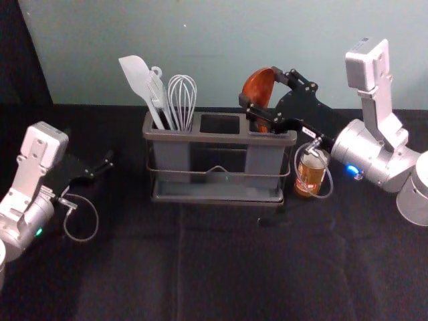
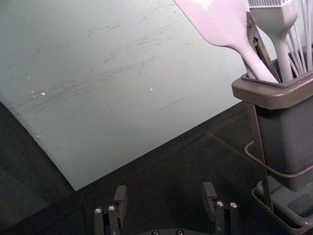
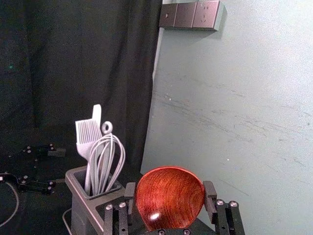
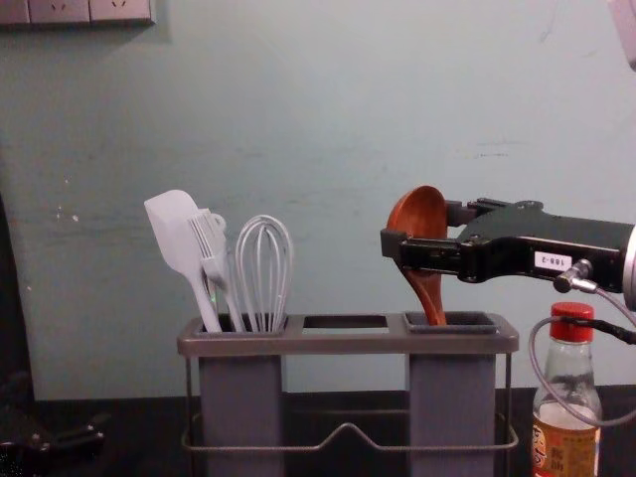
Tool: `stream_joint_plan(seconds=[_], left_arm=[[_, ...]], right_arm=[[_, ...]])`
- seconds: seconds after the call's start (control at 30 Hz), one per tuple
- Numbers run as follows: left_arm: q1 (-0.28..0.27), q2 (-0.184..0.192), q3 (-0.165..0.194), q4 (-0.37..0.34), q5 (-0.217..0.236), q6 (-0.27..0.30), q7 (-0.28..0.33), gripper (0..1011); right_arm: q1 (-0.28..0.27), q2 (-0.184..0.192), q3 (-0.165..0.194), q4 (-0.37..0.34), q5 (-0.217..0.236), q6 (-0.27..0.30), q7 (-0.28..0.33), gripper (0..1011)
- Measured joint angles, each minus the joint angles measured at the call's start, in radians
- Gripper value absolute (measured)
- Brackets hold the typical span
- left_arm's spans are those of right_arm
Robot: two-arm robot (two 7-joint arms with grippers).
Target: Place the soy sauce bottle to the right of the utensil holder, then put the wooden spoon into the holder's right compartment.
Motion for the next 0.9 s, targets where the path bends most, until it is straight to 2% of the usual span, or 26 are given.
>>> stream_joint_plan(seconds=[0.23,0.8,0.9], left_arm=[[0.000,0.000,0.000,0.000,0.000,0.000,0.000,1005],[0.000,0.000,0.000,0.000,0.000,0.000,0.000,1005],[0.000,0.000,0.000,0.000,0.000,0.000,0.000,1005]], right_arm=[[0.000,0.001,0.001,-0.001,0.000,0.000,0.000,1000],[-0.002,0.001,0.002,-0.003,0.000,-0.002,0.000,1002],[-0.010,0.006,0.002,-0.024,-0.012,-0.012,-0.010,1002]])
